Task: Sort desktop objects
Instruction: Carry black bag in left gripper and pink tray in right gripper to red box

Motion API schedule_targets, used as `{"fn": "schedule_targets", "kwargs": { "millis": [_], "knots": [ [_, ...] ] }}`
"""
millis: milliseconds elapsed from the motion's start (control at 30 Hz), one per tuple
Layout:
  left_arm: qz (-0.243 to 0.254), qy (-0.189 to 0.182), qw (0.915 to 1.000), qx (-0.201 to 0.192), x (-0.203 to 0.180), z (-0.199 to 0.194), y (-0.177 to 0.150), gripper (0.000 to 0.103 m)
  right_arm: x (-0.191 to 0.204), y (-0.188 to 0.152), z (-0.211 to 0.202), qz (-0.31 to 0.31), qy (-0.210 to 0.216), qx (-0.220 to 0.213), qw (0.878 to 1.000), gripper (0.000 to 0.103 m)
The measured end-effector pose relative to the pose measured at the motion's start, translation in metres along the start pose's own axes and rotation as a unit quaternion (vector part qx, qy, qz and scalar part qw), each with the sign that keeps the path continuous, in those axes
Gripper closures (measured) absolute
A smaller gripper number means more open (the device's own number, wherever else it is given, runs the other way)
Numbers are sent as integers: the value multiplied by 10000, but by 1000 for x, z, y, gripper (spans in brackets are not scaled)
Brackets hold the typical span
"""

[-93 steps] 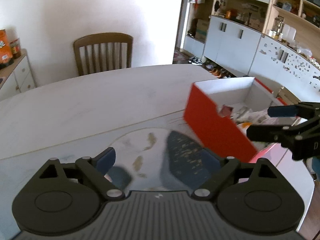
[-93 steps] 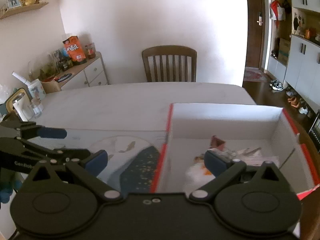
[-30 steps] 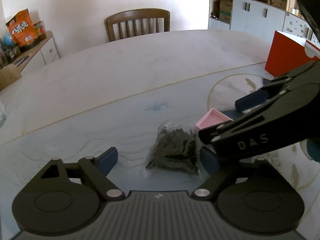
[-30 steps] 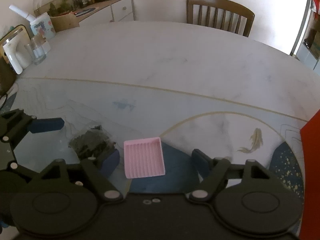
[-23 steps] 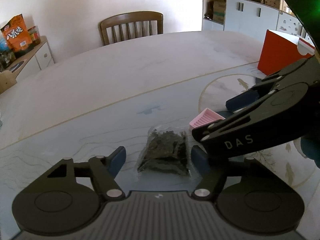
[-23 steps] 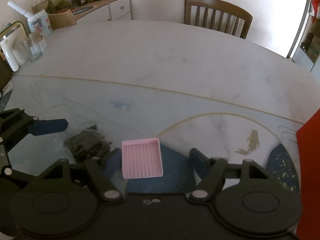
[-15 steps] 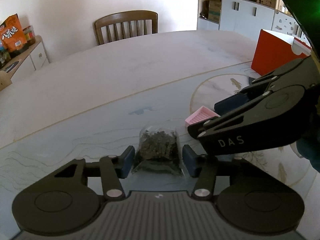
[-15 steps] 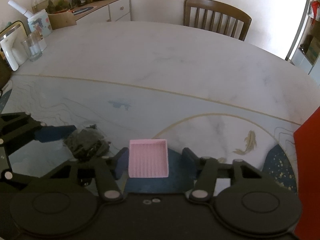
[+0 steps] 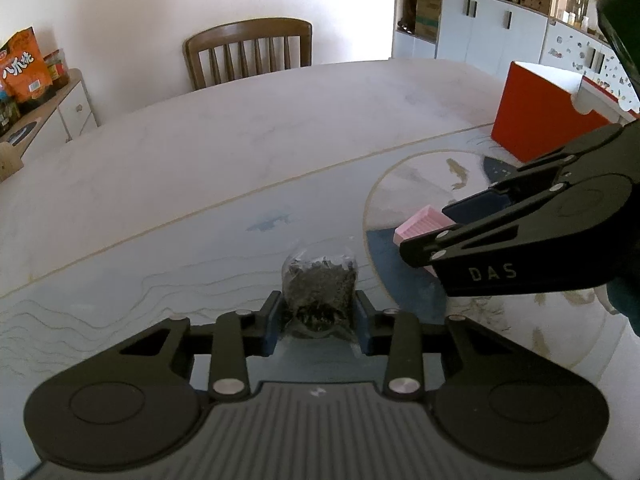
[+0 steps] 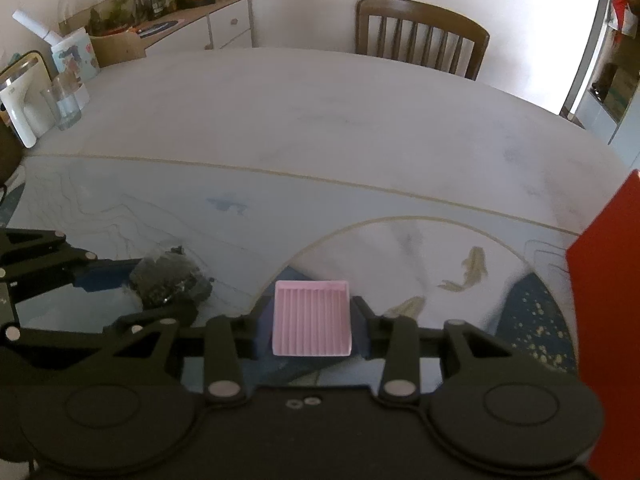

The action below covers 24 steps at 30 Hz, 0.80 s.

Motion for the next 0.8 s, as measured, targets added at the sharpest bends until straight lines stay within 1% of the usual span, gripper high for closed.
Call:
{"fn": "schedule_targets", "kwargs": {
  "millis": [333,800],
  "knots": [
    [-7,-106,9998,-164,-24,-26,16,68,-18,-4,-37,141,-80,-179,9997,63],
    [109,-362,9984,-430,-91,-60,50,68,-55,-5,-114,289,-222,-586,9976,63]
  ]
}}
Point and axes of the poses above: each gripper's, at about its wrist camera, not at the fingertips, and z roughly the way its jaws point, x to its left, y to its top, the point moved 2 cm from there along z, roughly the way its jaws point, and after that the axes turned 15 degrees about -x, right-handed, at the moved point
